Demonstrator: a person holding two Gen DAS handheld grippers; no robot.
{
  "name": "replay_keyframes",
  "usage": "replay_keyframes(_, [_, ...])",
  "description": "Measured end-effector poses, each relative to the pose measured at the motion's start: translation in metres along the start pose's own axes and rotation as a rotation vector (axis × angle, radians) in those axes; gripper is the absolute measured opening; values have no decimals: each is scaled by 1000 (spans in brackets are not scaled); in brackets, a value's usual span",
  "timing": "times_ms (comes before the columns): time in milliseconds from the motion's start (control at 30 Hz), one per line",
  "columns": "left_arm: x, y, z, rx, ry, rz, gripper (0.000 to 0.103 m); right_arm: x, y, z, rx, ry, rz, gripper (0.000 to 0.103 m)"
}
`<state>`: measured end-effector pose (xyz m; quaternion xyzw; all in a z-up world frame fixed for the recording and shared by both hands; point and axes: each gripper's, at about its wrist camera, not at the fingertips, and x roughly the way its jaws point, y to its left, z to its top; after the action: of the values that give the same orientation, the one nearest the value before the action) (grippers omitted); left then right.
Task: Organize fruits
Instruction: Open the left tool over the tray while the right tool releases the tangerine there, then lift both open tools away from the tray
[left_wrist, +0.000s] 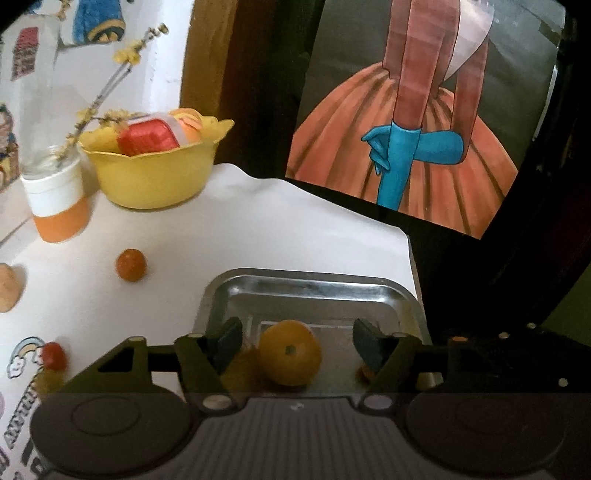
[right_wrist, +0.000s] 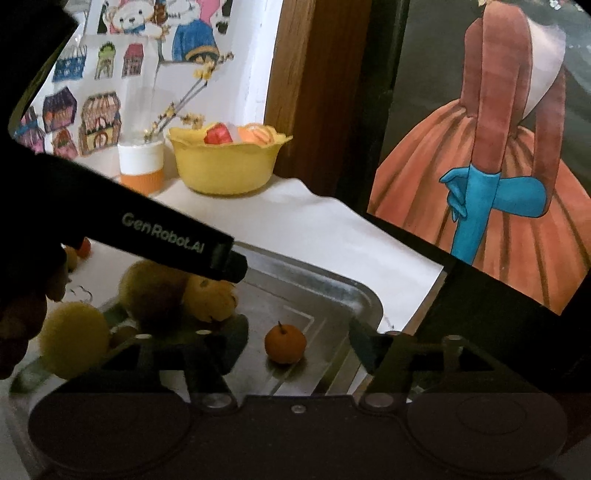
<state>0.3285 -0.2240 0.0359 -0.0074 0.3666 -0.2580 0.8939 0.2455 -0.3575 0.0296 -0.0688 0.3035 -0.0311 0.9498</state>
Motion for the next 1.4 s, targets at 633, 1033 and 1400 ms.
replay_keyframes(633, [-103,22,-51,-62,-58,33,102,-90,43,-17,29,-25,-14,102])
replay_keyframes(1033, [-170,55,-115,-67,-40,106,102,-145,87,-43,56,29,39,102])
replay_keyframes(1400, [-201,89,-153,-93,18,171,102,-163,134,-56,8,120,123,102])
